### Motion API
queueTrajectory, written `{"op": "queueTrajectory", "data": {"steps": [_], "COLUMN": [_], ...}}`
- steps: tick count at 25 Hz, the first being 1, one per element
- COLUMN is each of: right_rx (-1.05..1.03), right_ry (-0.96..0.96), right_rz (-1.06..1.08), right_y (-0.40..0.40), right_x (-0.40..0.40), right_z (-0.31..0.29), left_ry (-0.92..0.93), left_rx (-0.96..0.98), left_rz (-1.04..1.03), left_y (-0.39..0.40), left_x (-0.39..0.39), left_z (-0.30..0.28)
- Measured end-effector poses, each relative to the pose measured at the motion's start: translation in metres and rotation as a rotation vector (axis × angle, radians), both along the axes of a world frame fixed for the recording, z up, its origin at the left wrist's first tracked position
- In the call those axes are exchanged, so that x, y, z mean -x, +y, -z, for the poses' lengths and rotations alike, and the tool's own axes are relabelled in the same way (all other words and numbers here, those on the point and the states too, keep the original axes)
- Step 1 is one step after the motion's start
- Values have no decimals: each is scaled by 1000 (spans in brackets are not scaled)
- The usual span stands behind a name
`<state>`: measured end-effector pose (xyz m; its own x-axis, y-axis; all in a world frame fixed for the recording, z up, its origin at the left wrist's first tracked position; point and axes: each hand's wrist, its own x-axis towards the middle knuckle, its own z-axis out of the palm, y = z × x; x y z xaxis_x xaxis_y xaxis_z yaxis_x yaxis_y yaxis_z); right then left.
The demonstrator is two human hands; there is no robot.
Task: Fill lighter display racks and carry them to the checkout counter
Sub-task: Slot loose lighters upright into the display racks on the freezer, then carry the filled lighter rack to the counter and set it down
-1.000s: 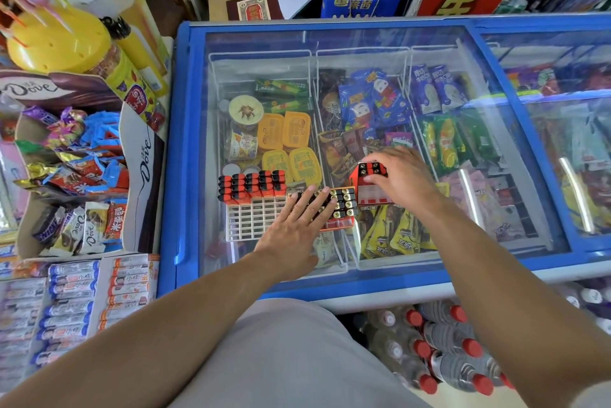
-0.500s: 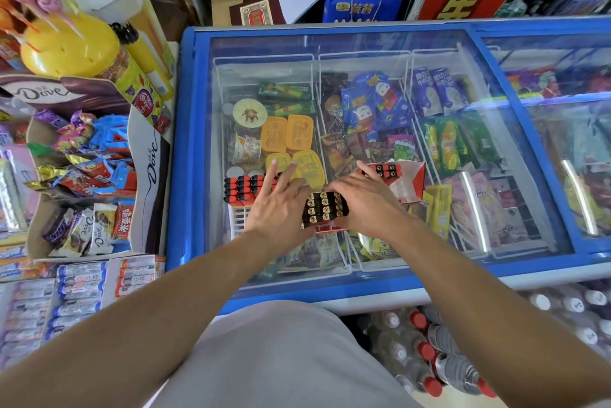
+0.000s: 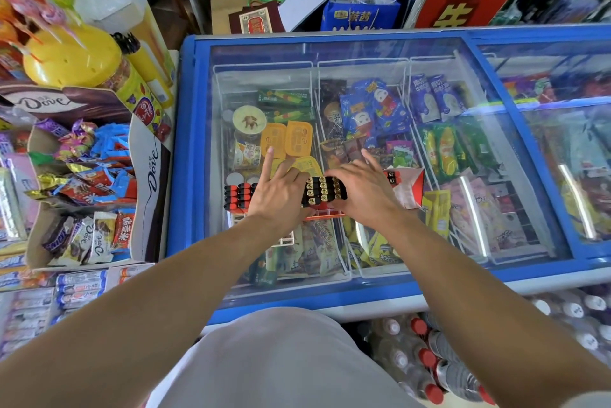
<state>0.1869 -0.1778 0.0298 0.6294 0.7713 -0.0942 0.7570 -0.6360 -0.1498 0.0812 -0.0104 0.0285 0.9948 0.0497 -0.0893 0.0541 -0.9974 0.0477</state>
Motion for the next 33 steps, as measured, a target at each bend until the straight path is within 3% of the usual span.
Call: {"op": "queueTrajectory", "data": {"steps": [4, 8, 12, 20, 24, 27, 30, 33], "right_rx": [85, 68, -7, 79, 52, 9, -145, -160], "right_ry": [65, 118, 45, -99, -46, 97, 330, 609], "right_rz": [56, 53, -47, -222, -263, -140, 226, 585], "right_y": [10, 18, 54, 94, 80, 61, 39, 31], "right_x": [5, 14, 38, 72, 118, 145, 163, 176], "right_z": [-1, -15, -17, 6, 13, 19, 28, 42], "left_ry": [-50, -241, -113, -75, 60, 46, 44, 35], "left_rx": [104, 380, 582, 693, 688, 711, 690, 736], "left_rz": [-84, -280, -516, -497, -390, -370, -416, -449], "left_y": [7, 32, 66, 94, 99, 93, 82, 77], "left_x": [17, 66, 95, 109, 141, 151, 164, 175], "left_z": [10, 22, 40, 43, 60, 64, 67, 70]}}
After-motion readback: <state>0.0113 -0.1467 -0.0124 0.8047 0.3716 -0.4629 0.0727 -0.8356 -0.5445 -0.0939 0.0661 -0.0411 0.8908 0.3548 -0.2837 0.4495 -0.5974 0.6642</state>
